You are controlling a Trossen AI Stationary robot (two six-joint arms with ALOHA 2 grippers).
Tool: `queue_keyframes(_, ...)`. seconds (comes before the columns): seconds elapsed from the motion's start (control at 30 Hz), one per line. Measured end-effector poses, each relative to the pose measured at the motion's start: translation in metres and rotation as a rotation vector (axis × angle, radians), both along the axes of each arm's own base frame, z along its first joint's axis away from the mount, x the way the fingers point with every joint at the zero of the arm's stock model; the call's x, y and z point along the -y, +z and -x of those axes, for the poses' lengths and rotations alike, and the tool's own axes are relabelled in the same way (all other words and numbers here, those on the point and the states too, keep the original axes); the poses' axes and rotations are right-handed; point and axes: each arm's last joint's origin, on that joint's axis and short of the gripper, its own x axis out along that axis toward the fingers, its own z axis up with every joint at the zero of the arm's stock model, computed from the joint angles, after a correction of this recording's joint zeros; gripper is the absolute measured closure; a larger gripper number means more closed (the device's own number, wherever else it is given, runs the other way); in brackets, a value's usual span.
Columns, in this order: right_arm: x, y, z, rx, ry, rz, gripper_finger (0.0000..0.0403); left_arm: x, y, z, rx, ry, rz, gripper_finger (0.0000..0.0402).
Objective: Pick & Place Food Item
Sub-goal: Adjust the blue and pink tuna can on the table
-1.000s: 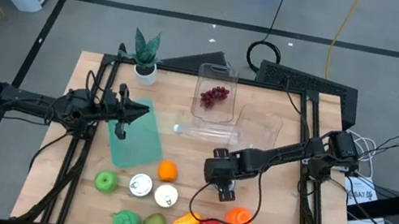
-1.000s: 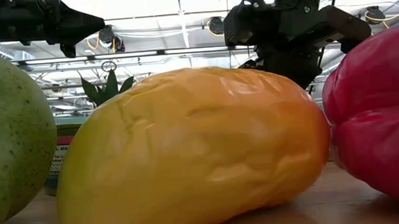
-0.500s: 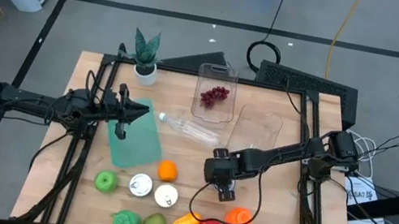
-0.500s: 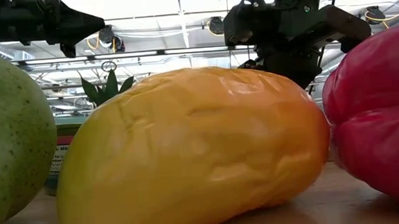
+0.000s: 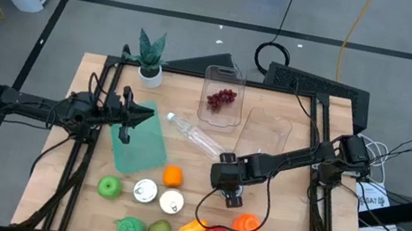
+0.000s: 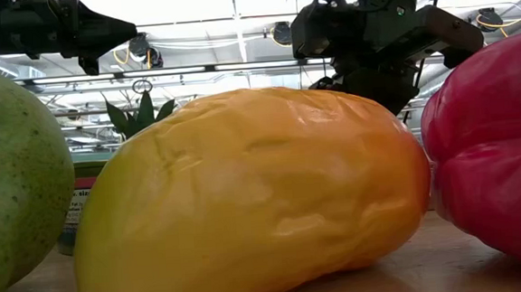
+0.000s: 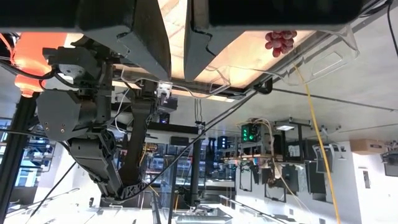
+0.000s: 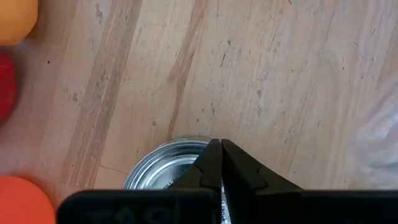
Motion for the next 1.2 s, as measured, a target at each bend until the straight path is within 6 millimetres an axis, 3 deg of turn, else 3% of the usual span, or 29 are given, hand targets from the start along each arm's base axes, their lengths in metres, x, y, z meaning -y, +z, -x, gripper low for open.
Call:
queue_keyframes(0.7,-0.002,0.006,-0.007,0.098,0.077,0.017,0.0403,0.000,0.000,0.000,-0.001,0.000,-0.003,0.0350)
queue_keyframes(0.83,-0.003,0.034,-0.005,0.257,0.149,0.021,0.0403,0.000,0.000,0.000,-0.007,0.004,-0.030,0.0350)
queue_keyframes(1.0,-0.006,0.093,0.013,0.519,0.226,0.021,0.0403,0.001,-0.001,0.000,-0.023,-0.026,-0.069,0.0350)
queue_keyframes(1.1,-0.004,0.128,0.039,0.656,0.252,0.011,0.0403,0.001,-0.001,0.000,-0.019,-0.030,-0.048,0.0350)
queue_keyframes(1.2,-0.001,0.150,0.073,0.797,0.271,-0.010,0.0403,0.001,-0.001,0.000,-0.021,-0.030,-0.050,0.0350)
